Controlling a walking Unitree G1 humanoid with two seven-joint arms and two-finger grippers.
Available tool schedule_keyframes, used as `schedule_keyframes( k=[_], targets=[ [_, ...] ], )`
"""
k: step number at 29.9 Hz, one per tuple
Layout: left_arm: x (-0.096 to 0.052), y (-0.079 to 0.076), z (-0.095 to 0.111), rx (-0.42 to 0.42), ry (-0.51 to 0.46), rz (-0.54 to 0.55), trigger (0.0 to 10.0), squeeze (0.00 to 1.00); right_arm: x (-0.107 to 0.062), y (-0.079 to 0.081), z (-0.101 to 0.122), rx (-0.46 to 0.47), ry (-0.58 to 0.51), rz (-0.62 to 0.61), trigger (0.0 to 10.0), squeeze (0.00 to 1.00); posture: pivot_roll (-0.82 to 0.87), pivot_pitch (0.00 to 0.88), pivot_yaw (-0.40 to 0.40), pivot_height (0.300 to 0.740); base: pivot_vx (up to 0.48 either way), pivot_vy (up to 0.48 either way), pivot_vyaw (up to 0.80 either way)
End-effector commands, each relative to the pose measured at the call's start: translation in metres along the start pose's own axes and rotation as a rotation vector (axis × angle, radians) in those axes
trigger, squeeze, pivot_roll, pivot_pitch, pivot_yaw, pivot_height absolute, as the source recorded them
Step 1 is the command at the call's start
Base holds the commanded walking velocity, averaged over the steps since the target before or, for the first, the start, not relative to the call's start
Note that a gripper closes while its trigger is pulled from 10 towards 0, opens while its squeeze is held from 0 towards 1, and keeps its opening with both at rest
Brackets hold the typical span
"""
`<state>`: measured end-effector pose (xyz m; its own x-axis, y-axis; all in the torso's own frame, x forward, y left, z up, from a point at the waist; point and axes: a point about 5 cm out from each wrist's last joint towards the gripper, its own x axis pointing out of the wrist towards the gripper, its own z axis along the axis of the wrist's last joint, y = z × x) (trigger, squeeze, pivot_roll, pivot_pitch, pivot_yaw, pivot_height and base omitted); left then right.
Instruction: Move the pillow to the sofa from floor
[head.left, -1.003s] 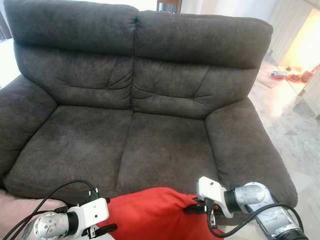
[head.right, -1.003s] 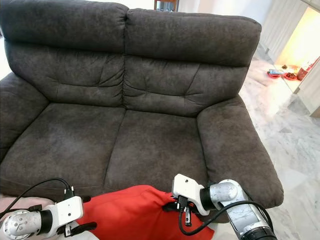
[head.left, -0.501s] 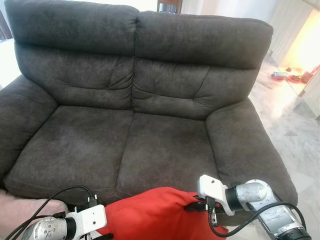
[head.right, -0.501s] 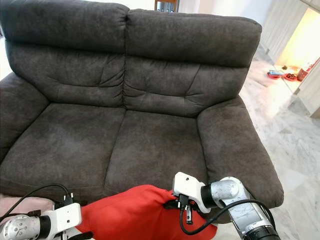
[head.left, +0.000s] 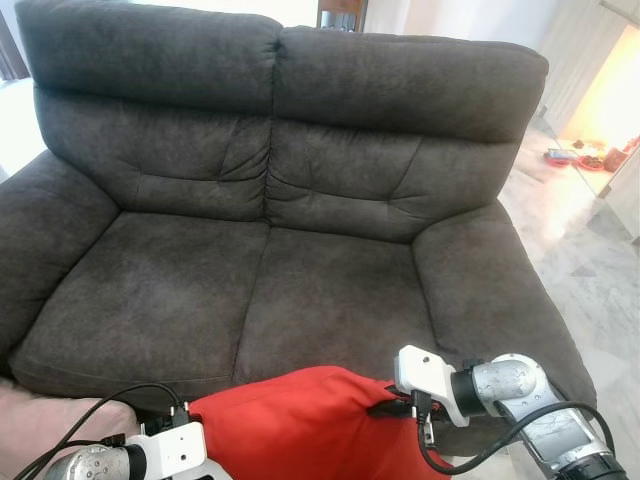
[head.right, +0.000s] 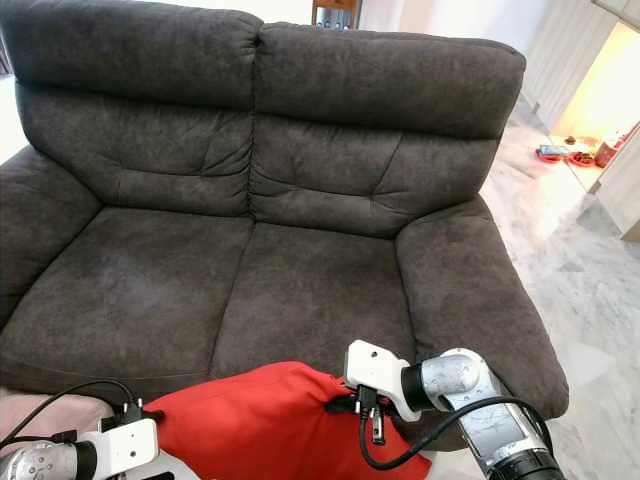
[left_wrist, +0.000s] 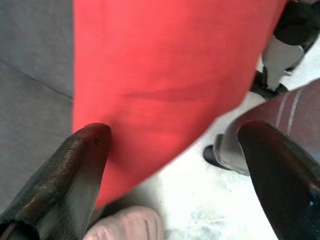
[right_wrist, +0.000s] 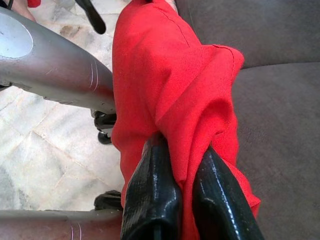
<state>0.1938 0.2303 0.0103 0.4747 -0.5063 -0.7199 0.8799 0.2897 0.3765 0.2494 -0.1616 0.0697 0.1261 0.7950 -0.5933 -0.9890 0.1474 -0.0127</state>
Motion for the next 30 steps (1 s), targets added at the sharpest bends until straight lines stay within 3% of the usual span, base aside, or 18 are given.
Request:
schedule_keyframes(
  k=[1,18,30],
  targets=[
    [0.002,0.001,0.001,0.025,-0.003,0.01,10.0,0.0,-0.009,-0.008,0.024,-0.091,-0.066,-0.02,10.0,0.0,0.18,0.007,-0.106,0.74,0.0,0.0,0.0],
    [0.013,0.001,-0.007,0.02,0.02,0.003,10.0,0.0,-0.018,-0.007,0.03,-0.113,-0.064,-0.021,10.0,0.0,0.17,0.013,-0.111,0.74,0.0,0.0,0.0],
    [0.016,0.008,-0.013,0.048,0.039,0.069,10.0,0.0,-0.021,-0.006,0.034,-0.121,-0.069,-0.022,10.0,0.0,0.16,0.02,-0.114,0.74,0.0,0.0,0.0]
  ],
)
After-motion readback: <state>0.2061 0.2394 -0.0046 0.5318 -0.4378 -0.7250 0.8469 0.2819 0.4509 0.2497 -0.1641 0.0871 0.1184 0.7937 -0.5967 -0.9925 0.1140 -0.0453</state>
